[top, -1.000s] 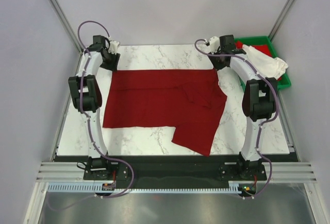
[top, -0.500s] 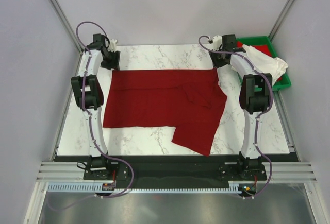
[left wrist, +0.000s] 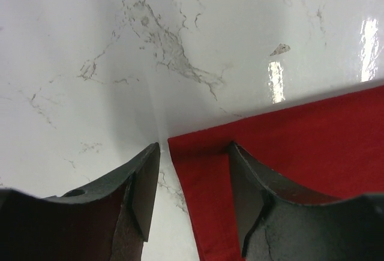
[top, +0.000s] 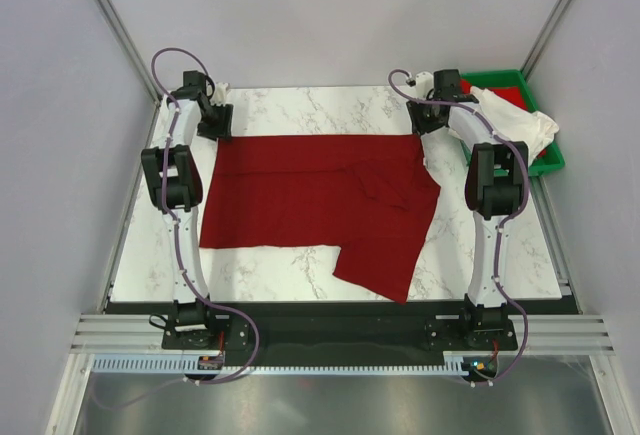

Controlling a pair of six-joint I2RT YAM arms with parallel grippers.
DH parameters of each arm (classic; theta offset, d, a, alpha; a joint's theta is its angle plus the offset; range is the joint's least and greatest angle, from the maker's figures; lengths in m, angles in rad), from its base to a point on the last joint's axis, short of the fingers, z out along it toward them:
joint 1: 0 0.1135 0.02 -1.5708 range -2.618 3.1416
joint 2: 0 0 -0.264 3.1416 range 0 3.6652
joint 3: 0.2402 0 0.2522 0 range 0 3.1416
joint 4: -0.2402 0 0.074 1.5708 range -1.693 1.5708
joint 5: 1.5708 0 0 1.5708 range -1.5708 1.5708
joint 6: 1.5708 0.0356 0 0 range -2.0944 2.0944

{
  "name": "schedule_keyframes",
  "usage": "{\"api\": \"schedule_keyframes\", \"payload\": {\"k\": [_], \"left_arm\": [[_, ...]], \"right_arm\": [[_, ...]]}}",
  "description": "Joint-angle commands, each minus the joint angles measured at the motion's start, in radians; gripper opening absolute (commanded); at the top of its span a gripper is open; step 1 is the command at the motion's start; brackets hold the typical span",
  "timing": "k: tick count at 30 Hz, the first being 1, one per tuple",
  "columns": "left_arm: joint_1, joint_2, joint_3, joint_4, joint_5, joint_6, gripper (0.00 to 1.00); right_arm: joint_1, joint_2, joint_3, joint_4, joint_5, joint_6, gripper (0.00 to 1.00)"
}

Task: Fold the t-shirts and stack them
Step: Fold the tshirt

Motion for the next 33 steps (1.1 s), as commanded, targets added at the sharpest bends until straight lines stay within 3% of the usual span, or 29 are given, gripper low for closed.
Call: {"api": "schedule_keyframes", "payload": {"k": [1, 13, 24, 29, 33], "left_arm": [[0.006, 0.028, 0.056, -0.005, -0.007, -0.023, 0.56], [0.005, 0.040, 0.055, -0.002, -0.030, -0.010, 0.40], [0.001, 0.051, 0.056, 0.000, -0.054, 0.012, 0.13], [0.001, 0.063, 0.064, 0.004, -0.074, 0.026, 0.10], [0.001, 0.063, 0.066, 0.009, -0.091, 0.033, 0.02]], "right_arm": [[-0.003, 0.032, 0.024, 0.017, -0.020, 0.017, 0.47], [-0.033, 0.113, 0.088, 0.037, -0.036, 0.055, 0.50], [-0.079, 0.175, 0.108, 0.059, -0.275, 0.178, 0.48], [-0.096, 0.210, 0.131, 0.084, -0.323, 0.216, 0.32], [-0.111, 0.237, 0.154, 0.118, -0.357, 0.233, 0.10]]}}
